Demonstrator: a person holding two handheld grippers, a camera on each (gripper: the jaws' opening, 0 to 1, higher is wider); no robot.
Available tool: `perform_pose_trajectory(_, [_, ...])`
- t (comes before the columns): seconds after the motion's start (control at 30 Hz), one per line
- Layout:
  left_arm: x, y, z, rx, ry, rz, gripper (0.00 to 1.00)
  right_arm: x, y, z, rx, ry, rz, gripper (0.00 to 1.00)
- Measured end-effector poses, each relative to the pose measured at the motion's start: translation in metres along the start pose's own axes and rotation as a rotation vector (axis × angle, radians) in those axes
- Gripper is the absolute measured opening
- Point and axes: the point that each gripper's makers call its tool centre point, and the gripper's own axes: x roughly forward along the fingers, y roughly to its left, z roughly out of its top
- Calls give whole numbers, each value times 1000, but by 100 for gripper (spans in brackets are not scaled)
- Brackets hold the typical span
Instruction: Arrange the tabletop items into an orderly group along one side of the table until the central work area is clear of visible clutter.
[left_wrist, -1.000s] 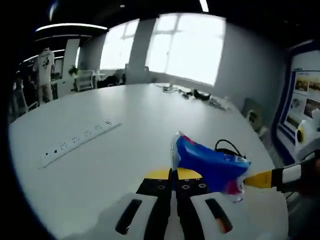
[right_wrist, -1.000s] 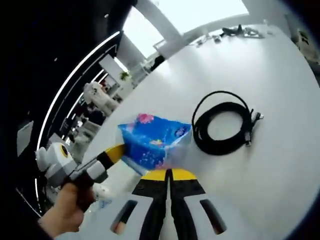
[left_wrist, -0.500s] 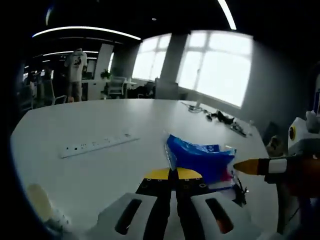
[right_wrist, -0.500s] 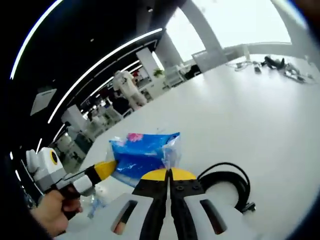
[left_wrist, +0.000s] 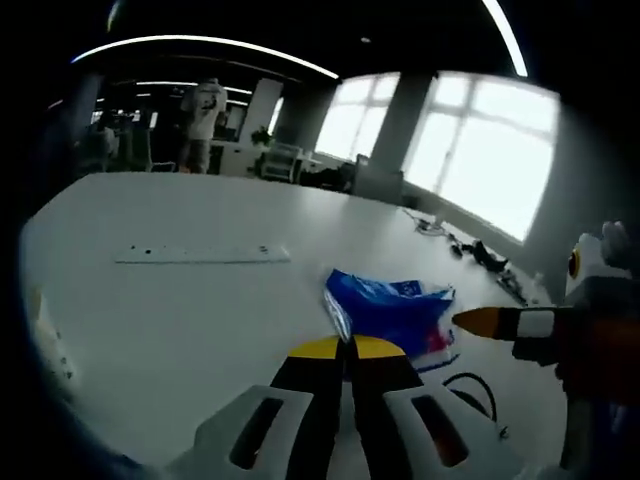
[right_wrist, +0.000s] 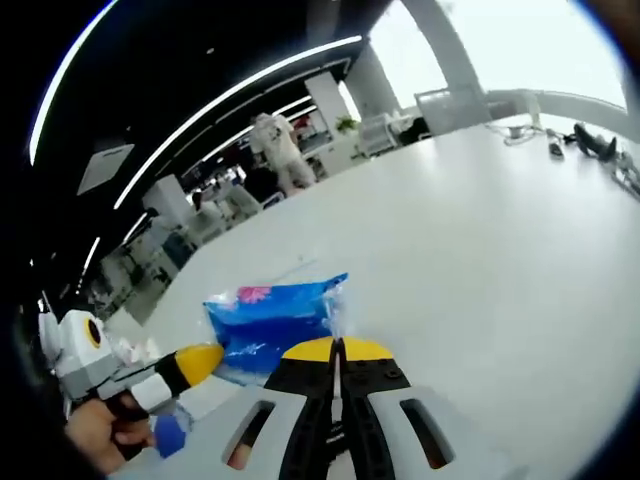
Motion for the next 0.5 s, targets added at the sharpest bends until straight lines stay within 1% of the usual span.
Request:
perform_pose_trajectory(0.1, [8,0,-11,19,23,12,2,14,-12,-5,-34,38,6,0])
perform_pose_trajectory(0.2, [15,2,-20,-6,40,24,2,21,-19,-11,-43,63,7,0])
perform_pose_trajectory(0.3, [21,4,-29,-22,62,36,2,26,-23,-14,-46,74,8,0])
perform_pose_trajectory(0.43, [23,6,-34,-42,77,38,3,34,-25,-16,-61,84,6,0])
perform_pose_trajectory(0.5, [24,6,-35,-39,81,37,3,37,-28,-16,-59,89,1,0])
